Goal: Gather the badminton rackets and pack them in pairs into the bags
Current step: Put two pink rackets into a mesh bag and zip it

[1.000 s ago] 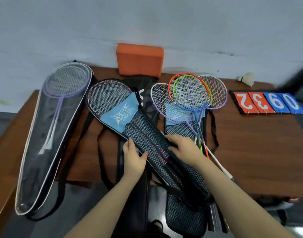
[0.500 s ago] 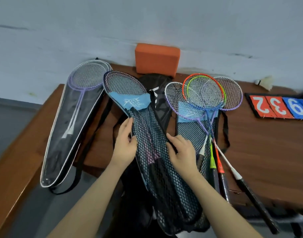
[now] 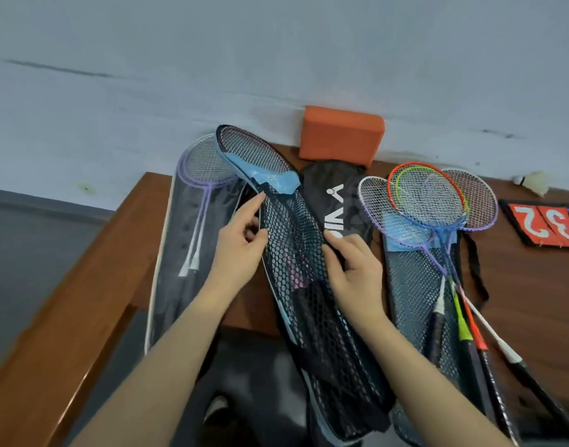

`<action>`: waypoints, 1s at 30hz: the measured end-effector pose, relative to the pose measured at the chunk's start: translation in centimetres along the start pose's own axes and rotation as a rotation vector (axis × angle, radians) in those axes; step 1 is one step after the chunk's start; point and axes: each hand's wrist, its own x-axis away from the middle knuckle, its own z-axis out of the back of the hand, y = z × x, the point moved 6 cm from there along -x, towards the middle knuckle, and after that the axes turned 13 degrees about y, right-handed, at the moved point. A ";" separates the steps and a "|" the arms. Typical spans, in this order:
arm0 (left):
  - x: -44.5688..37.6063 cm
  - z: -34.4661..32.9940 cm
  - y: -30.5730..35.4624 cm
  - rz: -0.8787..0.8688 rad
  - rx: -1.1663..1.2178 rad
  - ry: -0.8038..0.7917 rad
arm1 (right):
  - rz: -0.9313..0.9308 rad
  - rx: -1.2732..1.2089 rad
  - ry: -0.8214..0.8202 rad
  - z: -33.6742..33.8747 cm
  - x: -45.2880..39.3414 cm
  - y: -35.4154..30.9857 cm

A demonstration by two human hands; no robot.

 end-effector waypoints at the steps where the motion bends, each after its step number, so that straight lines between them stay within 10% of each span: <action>1: -1.1 1.4 -0.3 0.007 0.011 -0.005 | 0.014 -0.001 0.017 -1.3 -0.3 -1.2; 16: -14.0 14.1 -12.8 0.071 -0.325 -0.211 | -0.243 0.107 -0.281 -22.4 3.6 -6.7; 30: -12.2 14.7 -20.4 0.102 -0.413 -0.168 | -0.685 0.108 -0.455 -26.9 5.9 -0.9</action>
